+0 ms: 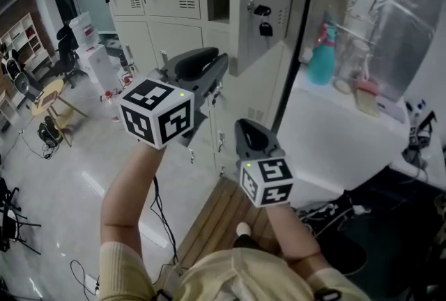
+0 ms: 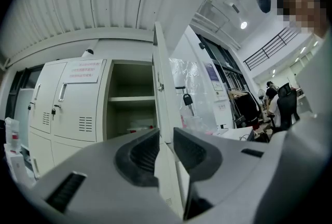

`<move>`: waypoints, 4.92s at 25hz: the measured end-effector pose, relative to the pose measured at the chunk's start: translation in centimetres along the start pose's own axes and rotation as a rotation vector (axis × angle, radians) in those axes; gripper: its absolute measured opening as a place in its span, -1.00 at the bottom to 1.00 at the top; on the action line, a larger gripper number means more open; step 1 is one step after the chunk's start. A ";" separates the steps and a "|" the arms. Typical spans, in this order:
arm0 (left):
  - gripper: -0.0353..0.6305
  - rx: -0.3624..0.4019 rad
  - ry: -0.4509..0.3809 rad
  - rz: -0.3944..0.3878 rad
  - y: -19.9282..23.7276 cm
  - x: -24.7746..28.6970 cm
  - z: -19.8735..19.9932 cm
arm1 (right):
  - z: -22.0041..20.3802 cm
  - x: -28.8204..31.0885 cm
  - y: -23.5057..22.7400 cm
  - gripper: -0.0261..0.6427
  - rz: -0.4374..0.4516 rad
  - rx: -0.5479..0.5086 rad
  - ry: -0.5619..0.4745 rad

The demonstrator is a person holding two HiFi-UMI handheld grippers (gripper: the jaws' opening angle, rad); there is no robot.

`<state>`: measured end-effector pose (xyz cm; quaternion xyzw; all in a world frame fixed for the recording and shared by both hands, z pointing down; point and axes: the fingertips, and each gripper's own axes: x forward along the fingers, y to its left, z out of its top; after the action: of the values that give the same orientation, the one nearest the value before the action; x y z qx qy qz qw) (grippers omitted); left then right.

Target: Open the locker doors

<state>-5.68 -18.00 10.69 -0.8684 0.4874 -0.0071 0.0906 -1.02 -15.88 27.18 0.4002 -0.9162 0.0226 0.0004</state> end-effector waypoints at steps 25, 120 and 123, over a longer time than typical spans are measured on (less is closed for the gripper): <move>-0.68 0.013 -0.042 -0.204 -8.4 3.1 0.0 | -0.7 -2.4 -3.2 -0.94 -0.036 0.003 0.005; -0.45 -0.286 0.199 0.155 8.7 3.1 -34.3 | -14.4 10.8 -9.6 -0.94 -0.089 -0.013 0.109; -0.44 -0.299 0.210 0.110 10.5 3.9 -36.3 | -15.7 12.8 -9.6 -0.94 -0.134 -0.010 0.115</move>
<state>-16.18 -32.12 44.35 -0.8387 0.5367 -0.0201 -0.0905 -2.97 -31.10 43.55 0.4587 -0.8858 0.0411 0.0567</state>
